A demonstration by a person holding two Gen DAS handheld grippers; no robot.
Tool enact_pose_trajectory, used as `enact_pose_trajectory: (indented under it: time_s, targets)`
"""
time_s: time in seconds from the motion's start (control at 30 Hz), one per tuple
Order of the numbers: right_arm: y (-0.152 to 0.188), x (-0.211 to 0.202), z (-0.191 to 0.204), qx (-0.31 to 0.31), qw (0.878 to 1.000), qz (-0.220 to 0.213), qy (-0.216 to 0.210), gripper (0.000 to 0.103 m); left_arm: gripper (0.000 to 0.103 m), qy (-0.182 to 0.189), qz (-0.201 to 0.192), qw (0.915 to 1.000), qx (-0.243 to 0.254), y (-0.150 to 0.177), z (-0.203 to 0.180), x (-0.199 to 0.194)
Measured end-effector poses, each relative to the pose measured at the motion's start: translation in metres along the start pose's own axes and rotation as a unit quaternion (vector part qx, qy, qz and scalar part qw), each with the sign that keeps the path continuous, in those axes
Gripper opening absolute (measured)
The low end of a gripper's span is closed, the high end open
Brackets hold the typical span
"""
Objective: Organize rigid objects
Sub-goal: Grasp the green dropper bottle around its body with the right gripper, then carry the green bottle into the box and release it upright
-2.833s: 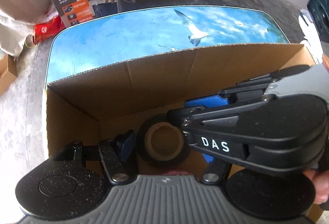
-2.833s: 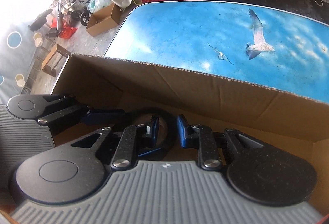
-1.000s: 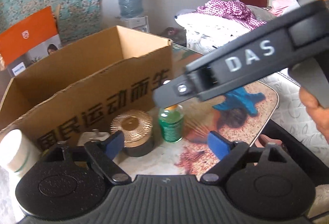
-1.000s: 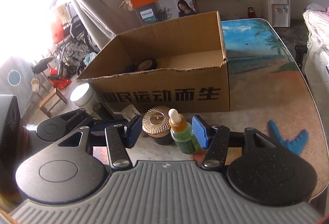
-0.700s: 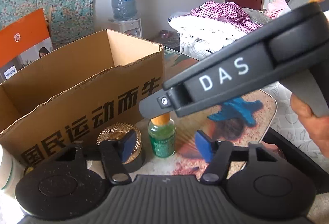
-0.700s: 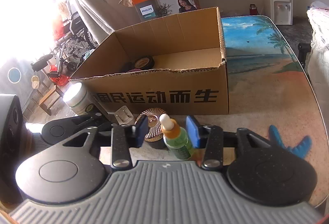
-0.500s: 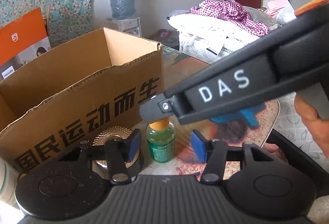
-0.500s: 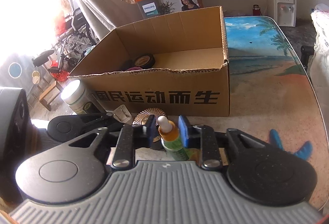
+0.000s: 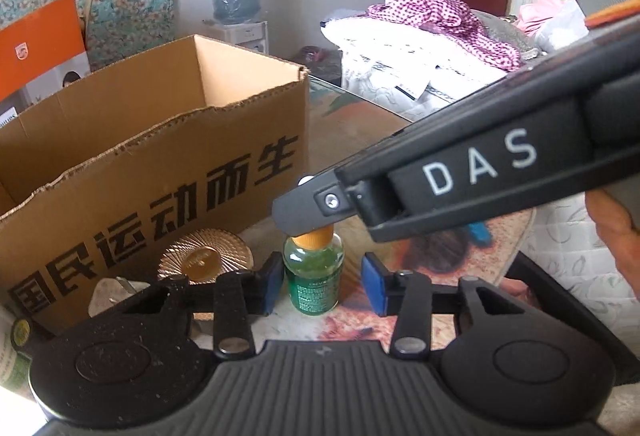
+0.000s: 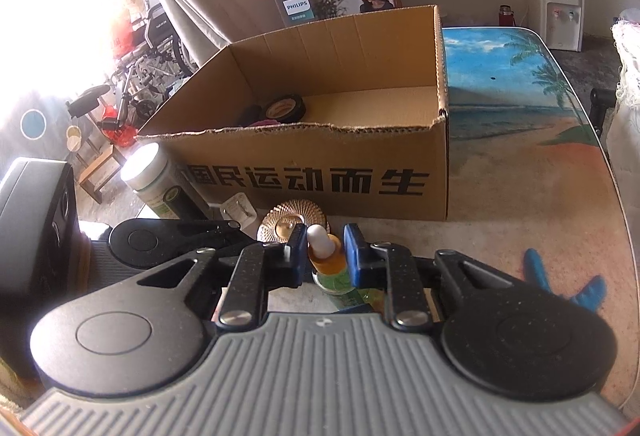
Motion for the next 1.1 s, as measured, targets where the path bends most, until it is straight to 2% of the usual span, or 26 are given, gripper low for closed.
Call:
enact_pose_trajectory:
  time_s: [0.33, 0.43, 0.63, 0.77, 0.93, 1.1]
  targets:
    - [0.005, 0.003, -0.003, -0.002, 1.0, 0.015, 0.0, 0.022, 0.044, -0.018, 0.011, 0.9988, 0.044, 0.009, -0.009, 0.019]
    - [0.005, 0.005, -0.004, -0.001, 1.0, 0.019, -0.001, 0.022, 0.035, -0.022, 0.009, 0.999, 0.039, 0.007, -0.006, 0.02]
    - [0.003, 0.004, -0.004, -0.003, 1.0, 0.013, 0.009, 0.02, 0.034, -0.011, 0.006, 0.9998, 0.017, 0.004, -0.002, 0.017]
    - [-0.002, -0.007, 0.002, -0.01, 1.0, 0.005, 0.013, 0.02, 0.034, -0.005, -0.009, 0.9999, 0.007, -0.003, -0.002, 0.003]
    - [-0.028, -0.035, 0.02, -0.031, 0.999, -0.017, 0.006, 0.02, 0.034, -0.018, -0.039, 0.9991, 0.001, -0.029, 0.004, -0.03]
    - [-0.08, -0.048, 0.038, -0.063, 0.997, -0.04, -0.034, 0.02, 0.034, -0.036, -0.048, 0.9979, -0.026, -0.071, 0.038, -0.058]
Point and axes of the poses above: each gripper's, at about its wrist camera, not at the fingertips, and x roughly the way its jaws point, z to its left, y to its underside, the point moved 4 cm from there along x, roughly the way its jaws point, and after that the axes turned 2 degrees about -x, right-handed, at the moved point
